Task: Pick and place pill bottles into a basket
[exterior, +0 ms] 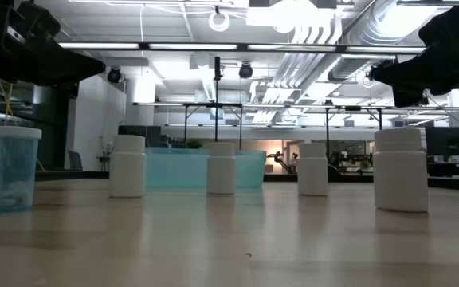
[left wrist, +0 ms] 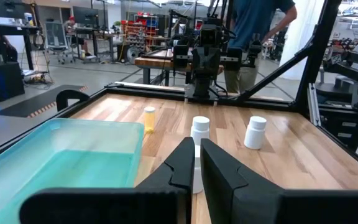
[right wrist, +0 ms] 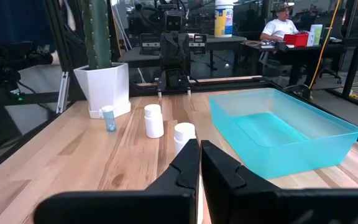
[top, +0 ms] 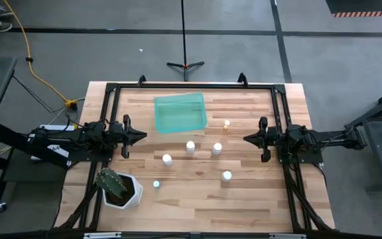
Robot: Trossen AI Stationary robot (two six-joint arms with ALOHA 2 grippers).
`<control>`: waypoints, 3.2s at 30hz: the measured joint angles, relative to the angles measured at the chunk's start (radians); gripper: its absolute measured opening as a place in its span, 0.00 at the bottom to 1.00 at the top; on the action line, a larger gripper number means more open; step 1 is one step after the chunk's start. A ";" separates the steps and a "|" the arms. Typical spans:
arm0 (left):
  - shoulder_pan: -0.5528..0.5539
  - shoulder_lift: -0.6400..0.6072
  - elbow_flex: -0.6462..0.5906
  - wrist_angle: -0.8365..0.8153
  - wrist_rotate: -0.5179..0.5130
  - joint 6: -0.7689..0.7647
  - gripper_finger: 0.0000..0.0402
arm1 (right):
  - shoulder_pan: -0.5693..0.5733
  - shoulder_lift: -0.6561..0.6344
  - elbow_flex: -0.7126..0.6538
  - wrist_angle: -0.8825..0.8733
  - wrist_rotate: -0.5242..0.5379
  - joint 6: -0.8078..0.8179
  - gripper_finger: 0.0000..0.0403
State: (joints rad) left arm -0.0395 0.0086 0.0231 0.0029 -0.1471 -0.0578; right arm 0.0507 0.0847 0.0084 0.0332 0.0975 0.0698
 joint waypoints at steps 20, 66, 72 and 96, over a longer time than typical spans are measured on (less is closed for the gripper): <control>0.000 0.000 0.000 0.000 0.000 0.000 0.16 | 0.000 0.000 0.000 0.000 0.000 0.000 0.02; 0.000 0.000 0.000 0.005 -0.050 -0.055 0.16 | -0.007 0.000 0.000 0.105 0.193 0.069 0.02; 0.000 0.000 0.000 0.010 -0.066 -0.077 0.16 | -0.007 0.000 0.000 0.121 0.199 0.403 0.02; 0.000 0.000 0.000 0.009 -0.082 -0.081 0.16 | -0.013 0.164 0.217 0.186 0.440 0.346 0.25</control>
State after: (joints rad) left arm -0.0391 0.0086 0.0231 0.0120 -0.2291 -0.1387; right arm 0.0376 0.2488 0.2252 0.2193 0.5379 0.4155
